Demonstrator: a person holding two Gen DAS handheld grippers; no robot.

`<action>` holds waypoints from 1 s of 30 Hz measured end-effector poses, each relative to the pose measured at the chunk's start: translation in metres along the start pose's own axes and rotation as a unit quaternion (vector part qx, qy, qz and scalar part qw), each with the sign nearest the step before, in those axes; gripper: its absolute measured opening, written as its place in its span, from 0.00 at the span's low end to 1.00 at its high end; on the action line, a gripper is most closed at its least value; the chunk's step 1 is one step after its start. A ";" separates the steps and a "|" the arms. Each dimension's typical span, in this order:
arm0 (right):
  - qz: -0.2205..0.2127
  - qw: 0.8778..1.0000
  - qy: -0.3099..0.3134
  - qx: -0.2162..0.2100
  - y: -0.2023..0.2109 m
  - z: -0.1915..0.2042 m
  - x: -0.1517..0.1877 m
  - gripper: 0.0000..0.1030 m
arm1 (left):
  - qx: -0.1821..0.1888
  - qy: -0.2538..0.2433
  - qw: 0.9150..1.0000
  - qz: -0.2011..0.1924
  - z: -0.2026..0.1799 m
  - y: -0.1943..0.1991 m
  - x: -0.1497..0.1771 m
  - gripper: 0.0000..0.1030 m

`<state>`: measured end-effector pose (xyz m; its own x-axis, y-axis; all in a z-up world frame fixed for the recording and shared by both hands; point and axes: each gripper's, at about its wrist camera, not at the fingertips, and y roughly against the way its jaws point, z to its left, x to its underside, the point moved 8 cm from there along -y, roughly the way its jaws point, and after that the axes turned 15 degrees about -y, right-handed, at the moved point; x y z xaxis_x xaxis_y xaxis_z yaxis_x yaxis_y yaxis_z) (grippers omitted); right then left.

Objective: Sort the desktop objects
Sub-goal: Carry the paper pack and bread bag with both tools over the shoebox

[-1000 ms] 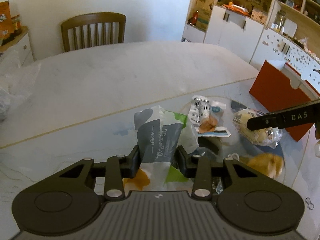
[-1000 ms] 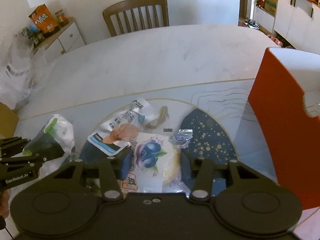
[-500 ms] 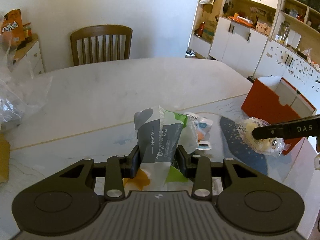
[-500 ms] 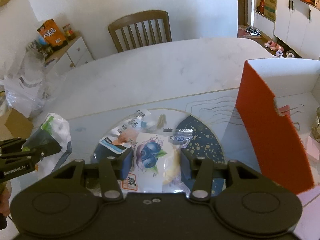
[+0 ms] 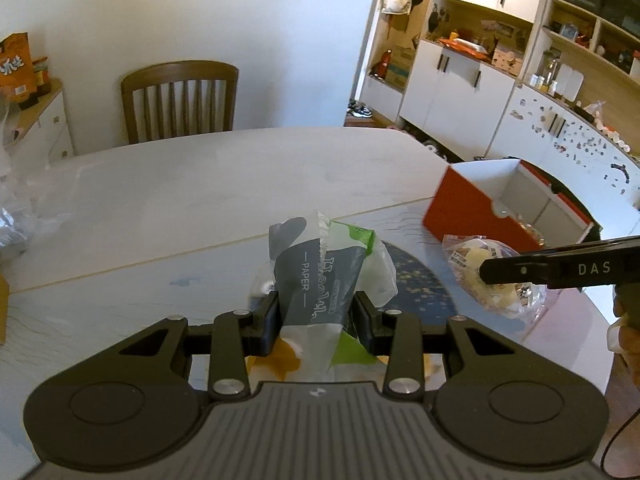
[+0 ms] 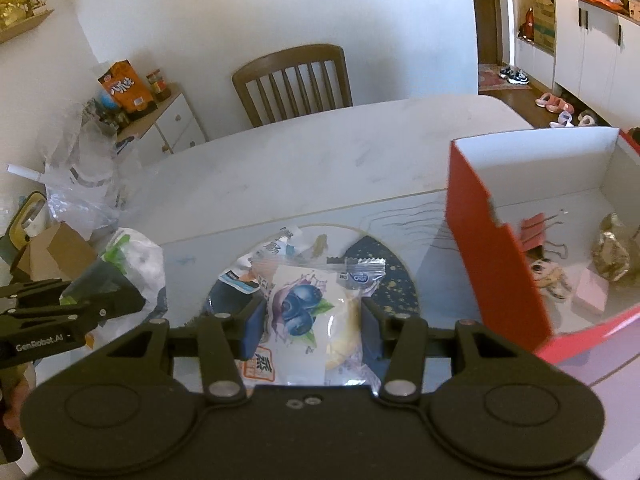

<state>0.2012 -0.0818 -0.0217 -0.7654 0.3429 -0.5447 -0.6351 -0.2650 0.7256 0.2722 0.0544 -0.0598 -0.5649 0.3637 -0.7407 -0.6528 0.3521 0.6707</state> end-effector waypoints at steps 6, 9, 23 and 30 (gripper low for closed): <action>-0.012 1.000 -0.007 -0.006 0.028 -0.021 -0.003 0.48 | 0.010 -0.011 1.000 -0.008 -0.035 0.003 -0.018 0.36; -0.019 1.000 -0.010 -0.009 0.042 -0.033 -0.007 0.48 | 0.016 -0.016 1.000 -0.011 -0.054 0.003 -0.026 0.36; -0.042 0.999 -0.008 -0.006 0.080 -0.097 -0.034 0.48 | 0.035 -0.039 0.998 -0.028 -0.133 -0.014 -0.074 0.36; -0.048 0.999 -0.007 -0.002 0.086 -0.134 -0.053 0.48 | 0.045 -0.053 0.997 -0.031 -0.172 -0.036 -0.099 0.36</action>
<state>0.1734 -0.2433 0.0129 -0.6989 0.3804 -0.6057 -0.7063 -0.2333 0.6684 0.2646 -0.1429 -0.0171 -0.4653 0.4266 -0.7755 -0.6334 0.4515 0.6284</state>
